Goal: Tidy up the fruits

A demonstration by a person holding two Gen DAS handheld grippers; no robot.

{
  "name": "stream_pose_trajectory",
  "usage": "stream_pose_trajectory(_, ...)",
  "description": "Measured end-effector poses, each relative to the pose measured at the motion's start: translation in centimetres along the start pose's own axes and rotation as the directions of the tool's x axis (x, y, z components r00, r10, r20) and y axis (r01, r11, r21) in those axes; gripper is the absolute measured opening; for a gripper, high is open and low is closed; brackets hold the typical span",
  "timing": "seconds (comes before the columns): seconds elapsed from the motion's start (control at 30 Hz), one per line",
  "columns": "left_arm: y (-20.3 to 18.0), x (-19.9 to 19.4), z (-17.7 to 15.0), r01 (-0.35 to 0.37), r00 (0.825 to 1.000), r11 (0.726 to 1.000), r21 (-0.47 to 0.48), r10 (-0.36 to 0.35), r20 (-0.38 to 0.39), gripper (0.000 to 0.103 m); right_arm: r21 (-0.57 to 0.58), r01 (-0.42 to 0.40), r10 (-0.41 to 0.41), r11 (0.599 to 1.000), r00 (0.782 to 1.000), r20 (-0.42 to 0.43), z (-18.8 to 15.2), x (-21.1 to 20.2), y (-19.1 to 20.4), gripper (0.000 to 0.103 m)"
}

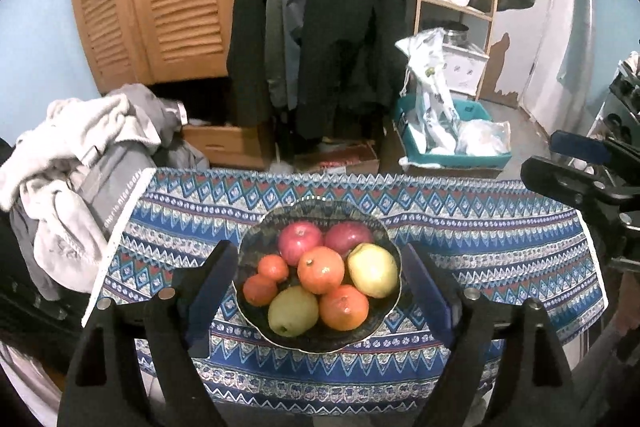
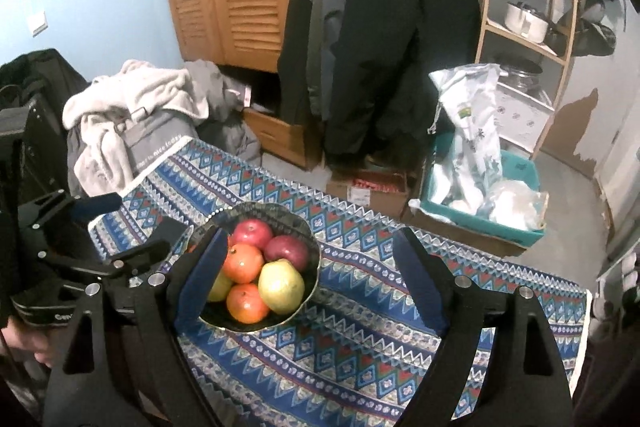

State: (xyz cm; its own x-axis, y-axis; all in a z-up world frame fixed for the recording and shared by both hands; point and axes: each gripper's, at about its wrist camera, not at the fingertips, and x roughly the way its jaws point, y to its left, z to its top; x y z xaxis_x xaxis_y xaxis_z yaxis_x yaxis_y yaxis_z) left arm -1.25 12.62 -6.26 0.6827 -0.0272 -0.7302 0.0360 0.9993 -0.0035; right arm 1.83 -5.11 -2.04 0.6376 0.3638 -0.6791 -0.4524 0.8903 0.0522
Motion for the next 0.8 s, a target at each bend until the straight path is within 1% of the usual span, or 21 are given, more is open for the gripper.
stream_pose_trajectory(0.1,-0.3,-1.2,0.3,0.005,1.0,1.0,0.002,-0.005,0.026,0.088,0.003,-0.001,0.001,1.0,1.0,0.022,-0.1,-1.2,-0.3,0.085)
stream_pose_trajectory(0.23,-0.8,-2.8,0.8,-0.007,0.997,1.0,0.002,0.007,0.077,0.09,0.016,-0.01,0.009,1.0,0.999,0.045,-0.3,-2.3,-0.8,0.085)
stream_pose_trajectory(0.33,-1.2,-3.5,1.1,-0.007,0.995,1.0,0.003,0.006,0.099,0.093,0.021,-0.002,0.001,1.0,0.998,0.069,-0.5,-3.1,-1.2,0.086)
stream_pose_trajectory(0.37,-1.4,-3.8,1.2,-0.005,0.994,1.0,0.005,0.005,0.107,0.095,0.022,0.005,-0.007,1.0,0.997,0.074,-0.5,-3.3,-1.3,0.086)
stream_pose_trajectory(0.43,-1.7,-4.1,1.3,-0.005,0.994,1.0,0.007,0.005,0.112,0.1,0.029,0.01,-0.012,1.0,0.997,0.081,-0.6,-3.6,-1.7,0.086)
stream_pose_trajectory(0.5,-2.0,-4.5,1.4,-0.002,0.993,1.0,0.012,0.001,0.121,0.1,0.042,0.003,-0.006,0.999,0.996,0.088,-0.7,-3.8,-2.1,0.086)
stream_pose_trajectory(0.6,-2.5,-4.7,1.6,-0.016,0.992,1.0,0.027,0.012,0.128,0.101,0.049,0.008,-0.013,0.999,0.995,0.098,-1.0,-4.1,-2.7,0.086)
stream_pose_trajectory(0.8,-2.9,-5.2,1.6,-0.022,0.99,0.999,0.033,0.017,0.142,0.102,0.084,0.017,-0.024,0.996,0.995,0.094,-1.4,-4.2,-4.0,0.086)
